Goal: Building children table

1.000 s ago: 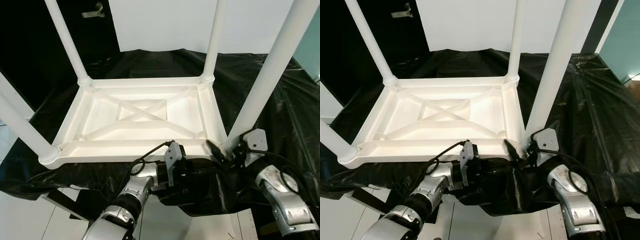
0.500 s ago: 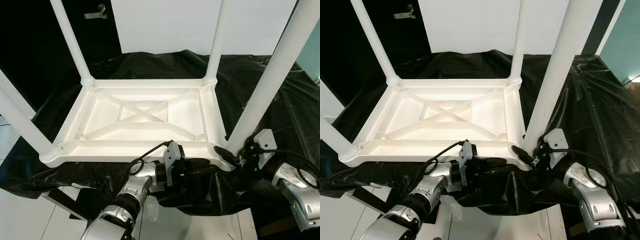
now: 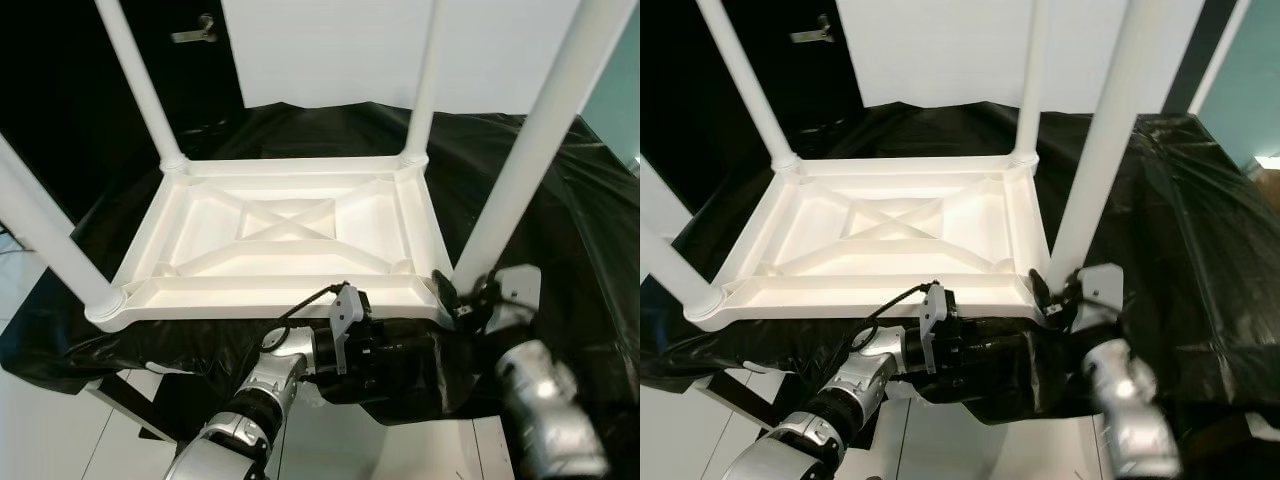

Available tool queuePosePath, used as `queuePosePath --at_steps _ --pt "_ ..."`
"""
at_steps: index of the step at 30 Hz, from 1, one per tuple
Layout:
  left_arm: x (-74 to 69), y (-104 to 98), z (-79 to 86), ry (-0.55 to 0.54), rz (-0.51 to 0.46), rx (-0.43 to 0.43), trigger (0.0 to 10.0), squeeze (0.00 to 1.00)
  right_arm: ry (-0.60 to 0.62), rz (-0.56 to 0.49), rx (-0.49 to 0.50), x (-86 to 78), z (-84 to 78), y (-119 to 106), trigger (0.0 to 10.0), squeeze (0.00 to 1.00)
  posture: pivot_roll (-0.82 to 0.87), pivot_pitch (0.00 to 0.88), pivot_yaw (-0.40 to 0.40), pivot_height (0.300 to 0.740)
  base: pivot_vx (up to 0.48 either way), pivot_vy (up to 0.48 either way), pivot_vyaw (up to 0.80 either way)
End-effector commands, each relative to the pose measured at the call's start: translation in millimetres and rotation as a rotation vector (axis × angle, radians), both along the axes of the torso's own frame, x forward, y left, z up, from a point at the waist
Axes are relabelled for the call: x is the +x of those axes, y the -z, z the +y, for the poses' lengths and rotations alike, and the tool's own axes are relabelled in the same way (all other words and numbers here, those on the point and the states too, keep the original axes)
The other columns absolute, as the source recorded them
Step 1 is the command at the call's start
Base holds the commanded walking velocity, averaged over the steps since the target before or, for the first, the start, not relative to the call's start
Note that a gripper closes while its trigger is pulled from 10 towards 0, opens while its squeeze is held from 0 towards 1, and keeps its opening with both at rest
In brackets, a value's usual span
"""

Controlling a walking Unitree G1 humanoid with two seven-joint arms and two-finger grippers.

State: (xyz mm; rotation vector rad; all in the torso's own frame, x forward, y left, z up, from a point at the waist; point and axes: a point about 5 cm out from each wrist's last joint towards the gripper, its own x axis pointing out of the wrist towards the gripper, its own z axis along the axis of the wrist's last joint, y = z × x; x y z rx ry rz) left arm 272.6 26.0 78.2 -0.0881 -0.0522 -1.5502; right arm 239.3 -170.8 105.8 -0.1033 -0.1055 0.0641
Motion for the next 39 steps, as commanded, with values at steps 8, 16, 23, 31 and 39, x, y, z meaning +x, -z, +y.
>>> queuePosePath --at_steps 8,16,23,31,39 --pt "-2.6 0.3 -1.1 0.039 -0.009 0.006 10.0 0.0 0.124 0.056 0.01 -5.3 2.2 15.8 0.0 0.0 -0.13 0.0 0.047 0.74 0.0 0.0 0.0" --pt "-2.7 -0.5 -3.5 0.043 -0.009 0.002 10.0 0.0 0.22 0.037 0.02 -1.5 1.0 14.3 6.2 0.0 -0.13 0.0 0.043 0.74 0.0 0.0 0.0" --pt "-3.2 0.0 -3.4 0.038 -0.008 0.001 10.0 0.0 0.12 0.026 0.008 2.7 8.5 10.0 10.0 1.0 -0.13 0.0 0.038 0.74 0.0 0.0 0.0" --pt "-2.7 -0.3 -3.4 0.036 -0.009 0.001 10.0 0.0 -0.168 0.042 -0.093 5.8 -3.9 2.5 10.0 0.0 -0.14 0.0 0.04 0.74 0.0 0.0 0.0" --pt "-2.2 -1.2 -4.4 0.04 -0.011 0.001 10.0 0.0 -0.497 0.114 -0.119 10.8 -24.1 -17.2 10.0 0.0 -0.14 0.0 0.043 0.74 0.0 0.0 0.0"
